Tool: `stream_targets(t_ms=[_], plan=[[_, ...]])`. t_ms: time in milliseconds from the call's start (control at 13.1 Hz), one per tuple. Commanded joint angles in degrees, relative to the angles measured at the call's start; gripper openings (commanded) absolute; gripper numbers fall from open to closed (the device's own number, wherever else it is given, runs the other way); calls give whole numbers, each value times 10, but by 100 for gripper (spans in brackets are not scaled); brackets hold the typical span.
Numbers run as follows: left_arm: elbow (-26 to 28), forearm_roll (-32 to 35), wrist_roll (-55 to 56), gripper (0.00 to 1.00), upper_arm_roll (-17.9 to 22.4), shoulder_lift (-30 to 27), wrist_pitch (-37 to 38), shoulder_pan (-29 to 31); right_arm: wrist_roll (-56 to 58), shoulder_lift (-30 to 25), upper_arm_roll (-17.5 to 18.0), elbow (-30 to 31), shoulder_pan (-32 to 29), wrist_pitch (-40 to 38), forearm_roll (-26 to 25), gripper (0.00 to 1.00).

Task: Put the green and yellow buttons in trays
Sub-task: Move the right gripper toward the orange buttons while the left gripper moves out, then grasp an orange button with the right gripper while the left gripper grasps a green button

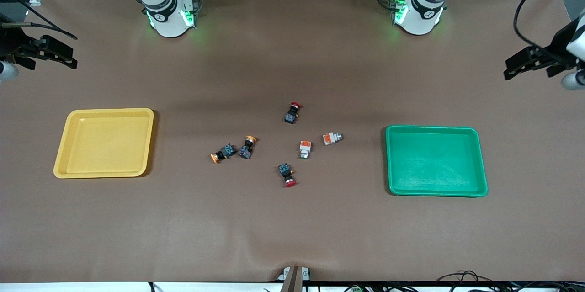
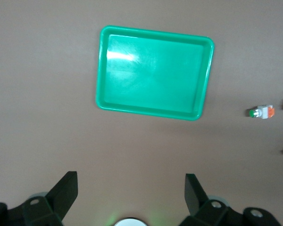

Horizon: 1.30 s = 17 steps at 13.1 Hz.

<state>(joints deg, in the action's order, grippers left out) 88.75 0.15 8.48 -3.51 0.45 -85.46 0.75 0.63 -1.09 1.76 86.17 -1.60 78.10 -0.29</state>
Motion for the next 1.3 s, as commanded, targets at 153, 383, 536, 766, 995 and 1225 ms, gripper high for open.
stream_targets(t_ms=[153,383,536,766,995,1225], plan=[[22,-12,69,100,-16,50,-44,-14,5,56,2,-14,-3,-6,1,100],[114,-12,157,100,-56,54,-176,-16,3,94,2,-14,-2,-7,-8,100],[137,-13,256,100,-98,74,-228,-17,4,99,2,-9,-5,-7,-7,100],[135,-5,389,100,-146,126,-280,-29,-32,118,2,-4,8,-4,1,100],[136,2,412,100,-146,184,-316,-77,-97,128,3,42,6,37,40,100],[131,70,414,100,-146,243,-338,-134,-212,140,3,67,21,78,74,100]])
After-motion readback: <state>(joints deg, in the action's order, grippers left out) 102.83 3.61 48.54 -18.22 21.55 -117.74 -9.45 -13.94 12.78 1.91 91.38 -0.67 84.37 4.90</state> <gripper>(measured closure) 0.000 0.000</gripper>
